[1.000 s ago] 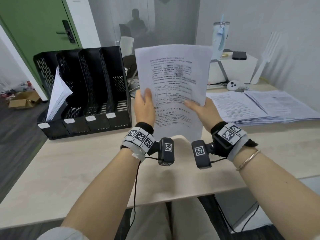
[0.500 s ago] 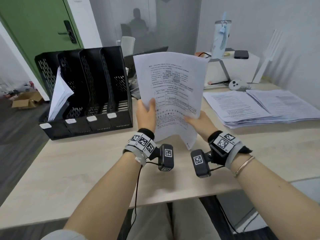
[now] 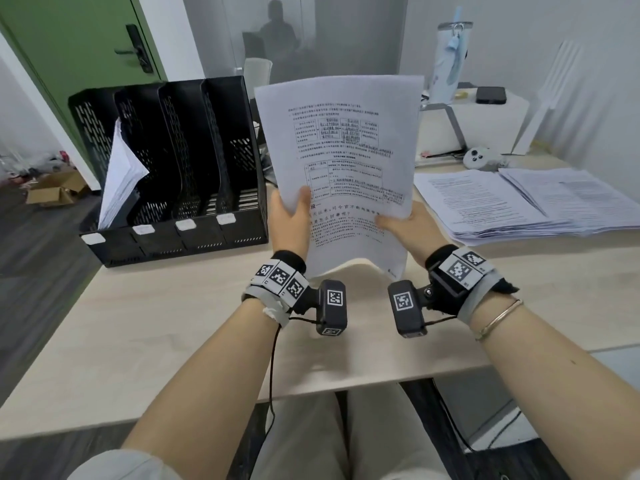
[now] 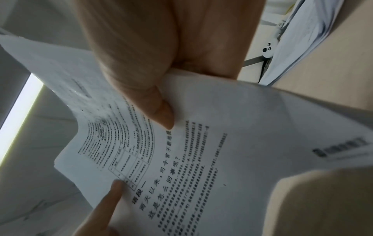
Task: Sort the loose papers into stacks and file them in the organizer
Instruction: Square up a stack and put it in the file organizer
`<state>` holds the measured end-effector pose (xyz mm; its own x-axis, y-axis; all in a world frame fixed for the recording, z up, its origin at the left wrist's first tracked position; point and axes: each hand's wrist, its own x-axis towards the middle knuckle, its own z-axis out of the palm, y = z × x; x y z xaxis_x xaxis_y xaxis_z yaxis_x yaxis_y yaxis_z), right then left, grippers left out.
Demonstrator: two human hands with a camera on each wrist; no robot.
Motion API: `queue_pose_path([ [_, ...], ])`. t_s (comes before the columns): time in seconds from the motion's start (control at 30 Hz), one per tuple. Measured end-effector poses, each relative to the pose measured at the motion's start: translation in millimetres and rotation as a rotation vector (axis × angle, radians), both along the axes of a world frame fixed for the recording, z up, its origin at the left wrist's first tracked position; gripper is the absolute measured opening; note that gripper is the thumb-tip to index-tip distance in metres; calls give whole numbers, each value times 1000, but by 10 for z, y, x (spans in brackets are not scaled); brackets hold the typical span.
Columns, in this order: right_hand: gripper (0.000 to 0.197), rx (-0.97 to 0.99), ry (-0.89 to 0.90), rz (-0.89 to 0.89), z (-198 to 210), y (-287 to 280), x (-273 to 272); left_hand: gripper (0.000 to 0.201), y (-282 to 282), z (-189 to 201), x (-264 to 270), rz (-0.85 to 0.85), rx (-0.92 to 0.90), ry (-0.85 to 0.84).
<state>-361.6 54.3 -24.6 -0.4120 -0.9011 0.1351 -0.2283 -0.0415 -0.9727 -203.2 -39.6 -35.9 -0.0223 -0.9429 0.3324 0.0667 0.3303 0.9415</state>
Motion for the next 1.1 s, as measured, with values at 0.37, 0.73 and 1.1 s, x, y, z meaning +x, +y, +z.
queue_pose_path([
  [0.37, 29, 97, -78, -5, -154, 21, -137, 31, 3, -26, -6, -47, -3, -139],
  [0.73, 24, -15, -4, -180, 57, -25, -446, 26, 97, 245, 205, -366, 79, -147],
  [1.1, 62, -20, 29, -157, 187, -166, -469, 25, 216, 458, 351, -389, -50, -422],
])
